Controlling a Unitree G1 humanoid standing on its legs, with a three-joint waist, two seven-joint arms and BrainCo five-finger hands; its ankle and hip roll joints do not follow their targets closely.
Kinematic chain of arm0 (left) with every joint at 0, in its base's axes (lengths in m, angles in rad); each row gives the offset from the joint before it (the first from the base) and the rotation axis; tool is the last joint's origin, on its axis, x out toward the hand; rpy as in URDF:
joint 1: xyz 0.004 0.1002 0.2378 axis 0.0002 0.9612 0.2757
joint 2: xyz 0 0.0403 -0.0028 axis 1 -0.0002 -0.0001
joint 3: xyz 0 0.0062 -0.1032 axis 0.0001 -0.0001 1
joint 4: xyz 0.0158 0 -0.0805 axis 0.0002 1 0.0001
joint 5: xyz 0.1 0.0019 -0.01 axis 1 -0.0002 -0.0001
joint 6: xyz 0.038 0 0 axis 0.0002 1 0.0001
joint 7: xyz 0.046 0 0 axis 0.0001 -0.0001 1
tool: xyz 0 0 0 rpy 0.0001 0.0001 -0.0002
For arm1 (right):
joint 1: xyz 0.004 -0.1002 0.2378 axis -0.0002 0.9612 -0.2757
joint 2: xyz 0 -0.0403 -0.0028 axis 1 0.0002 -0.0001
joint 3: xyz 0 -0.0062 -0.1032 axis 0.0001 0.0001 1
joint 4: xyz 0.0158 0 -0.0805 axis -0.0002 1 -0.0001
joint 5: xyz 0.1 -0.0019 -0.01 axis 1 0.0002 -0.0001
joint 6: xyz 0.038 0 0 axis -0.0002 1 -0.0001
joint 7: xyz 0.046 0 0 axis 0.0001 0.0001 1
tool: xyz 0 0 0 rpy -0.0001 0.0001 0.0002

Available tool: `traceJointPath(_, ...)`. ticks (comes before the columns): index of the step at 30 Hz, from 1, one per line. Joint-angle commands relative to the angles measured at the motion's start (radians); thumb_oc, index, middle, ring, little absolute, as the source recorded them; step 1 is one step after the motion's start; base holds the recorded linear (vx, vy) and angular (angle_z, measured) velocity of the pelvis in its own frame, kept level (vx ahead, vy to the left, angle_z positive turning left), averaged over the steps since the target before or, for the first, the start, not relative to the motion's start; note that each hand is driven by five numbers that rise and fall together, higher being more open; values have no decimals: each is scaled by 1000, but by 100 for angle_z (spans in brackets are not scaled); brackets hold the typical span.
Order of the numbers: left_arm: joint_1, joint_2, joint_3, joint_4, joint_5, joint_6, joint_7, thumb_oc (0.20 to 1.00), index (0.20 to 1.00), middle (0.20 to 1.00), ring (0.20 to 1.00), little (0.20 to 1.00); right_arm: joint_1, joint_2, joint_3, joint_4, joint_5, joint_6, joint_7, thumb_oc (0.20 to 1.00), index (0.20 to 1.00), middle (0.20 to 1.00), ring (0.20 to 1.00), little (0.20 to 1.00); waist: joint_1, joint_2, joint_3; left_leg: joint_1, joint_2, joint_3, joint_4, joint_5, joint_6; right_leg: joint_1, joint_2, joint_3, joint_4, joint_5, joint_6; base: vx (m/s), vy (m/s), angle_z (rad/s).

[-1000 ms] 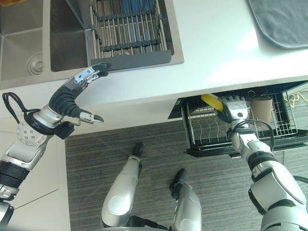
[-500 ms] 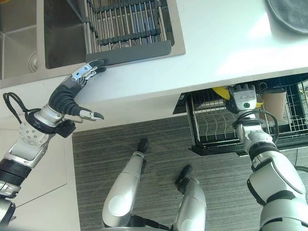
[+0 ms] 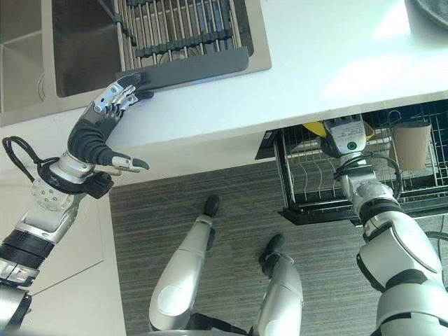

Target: Place the dishes in the dishwasher.

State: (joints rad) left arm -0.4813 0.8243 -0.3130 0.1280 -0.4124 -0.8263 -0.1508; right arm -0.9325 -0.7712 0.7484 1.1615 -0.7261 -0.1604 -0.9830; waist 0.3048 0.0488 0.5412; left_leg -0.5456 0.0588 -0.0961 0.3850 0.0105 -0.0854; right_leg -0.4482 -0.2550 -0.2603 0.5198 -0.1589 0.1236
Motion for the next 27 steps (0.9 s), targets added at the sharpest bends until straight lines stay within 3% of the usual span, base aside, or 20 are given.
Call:
traceJointPath(1,-6,-44,8,-9,-2,-49,27,1000,1000,1000,1000,1000,-187,4,-20,16,83,-52,38,1000,1000,1000,1000,1000,2,25,-21,-48,-115,30,-27,50,113,-20,76,-44,66,50,-38,0,0,0)
traceJointPath(3,-5,-58,0,-12,20,-54,38,1000,1000,1000,1000,1000,-168,33,-16,35,208,-156,247,1000,1000,1000,1000,1000,6,25,-21,-46,-115,25,-36,54,110,-16,76,-46,60,48,-39,0,0,0)
traceJointPath(4,-1,-67,2,-16,29,-56,40,1000,1000,1000,1000,1000,-149,58,-28,54,409,-181,493,1000,1000,1000,1000,1000,9,24,-21,-43,-114,23,-40,56,109,-13,75,-47,58,45,-41,0,0,0)
traceJointPath(7,-8,-97,4,-53,59,-6,52,1000,1000,1000,1000,1000,-78,139,-119,145,654,-139,762,1000,1000,1000,1000,1000,12,31,-21,-42,-114,23,-34,55,112,-16,63,-49,82,31,-52,19,10,5)
traceJointPath(9,-14,-102,7,-71,56,25,40,1000,1000,1000,1000,1000,-68,150,-152,179,635,-149,779,1000,1000,1000,1000,1000,15,39,-21,-46,-118,24,-25,58,111,-18,57,-53,96,31,-52,32,16,8)
traceJointPath(15,3,-95,18,-99,57,39,49,1000,1000,1000,1000,1000,-60,151,-195,163,659,-144,771,1000,1000,1000,1000,1000,15,41,-21,-46,-123,22,-27,66,112,-17,60,-54,97,37,-49,7,2,2)
traceJointPath(23,-2,-97,7,-88,65,38,63,1000,1000,1000,1000,1000,-59,150,-223,148,658,-161,681,1000,1000,1000,1000,1000,9,42,-21,-42,-123,22,-27,67,113,-13,64,-53,91,45,-49,0,0,0)
traceJointPath(27,9,-93,9,-100,67,48,73,1000,1000,1000,1000,1000,-58,144,-265,108,764,-164,611,1000,1000,1000,1000,1000,2,42,-21,-27,-117,25,-34,65,112,0,68,-47,82,46,-49,0,0,0)
